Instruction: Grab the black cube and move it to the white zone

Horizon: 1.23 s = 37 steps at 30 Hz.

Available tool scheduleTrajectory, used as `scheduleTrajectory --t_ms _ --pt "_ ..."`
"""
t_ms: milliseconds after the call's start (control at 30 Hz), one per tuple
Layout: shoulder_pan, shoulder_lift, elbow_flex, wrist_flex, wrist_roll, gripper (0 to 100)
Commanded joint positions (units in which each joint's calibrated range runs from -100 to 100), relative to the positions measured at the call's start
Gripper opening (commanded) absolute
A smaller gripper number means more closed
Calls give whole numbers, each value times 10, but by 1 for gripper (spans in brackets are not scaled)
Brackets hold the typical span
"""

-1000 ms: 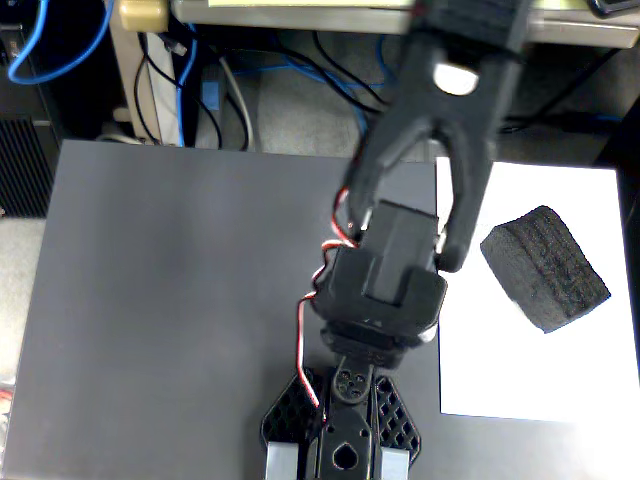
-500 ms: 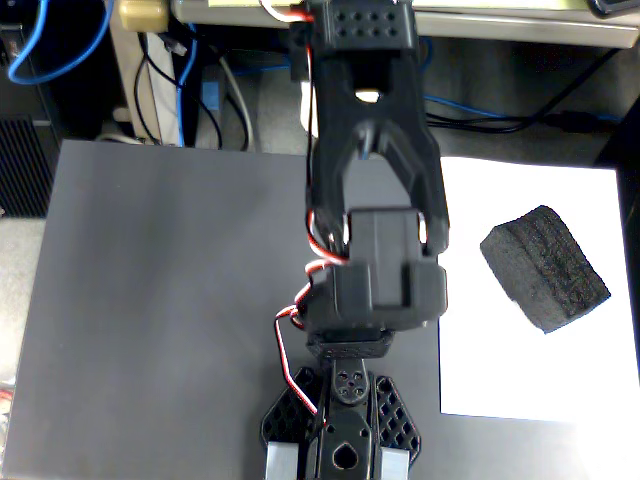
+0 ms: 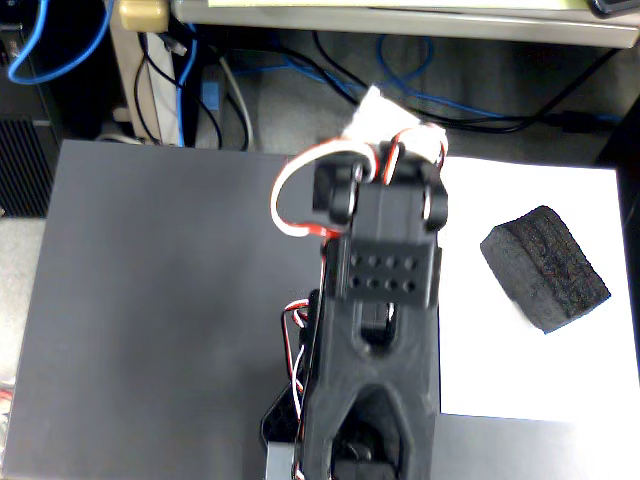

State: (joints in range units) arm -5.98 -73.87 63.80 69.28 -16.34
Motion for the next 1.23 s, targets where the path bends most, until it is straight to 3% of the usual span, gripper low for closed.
scheduleTrajectory --t_ms 0,200,433,633,1200 --pt "3 -54 59 -26 26 1" --pt "-28 -88 161 -27 65 1" --pt "-53 -237 321 -18 113 1" --pt "-53 -257 324 34 127 1" --pt "-53 -258 333 33 126 1"
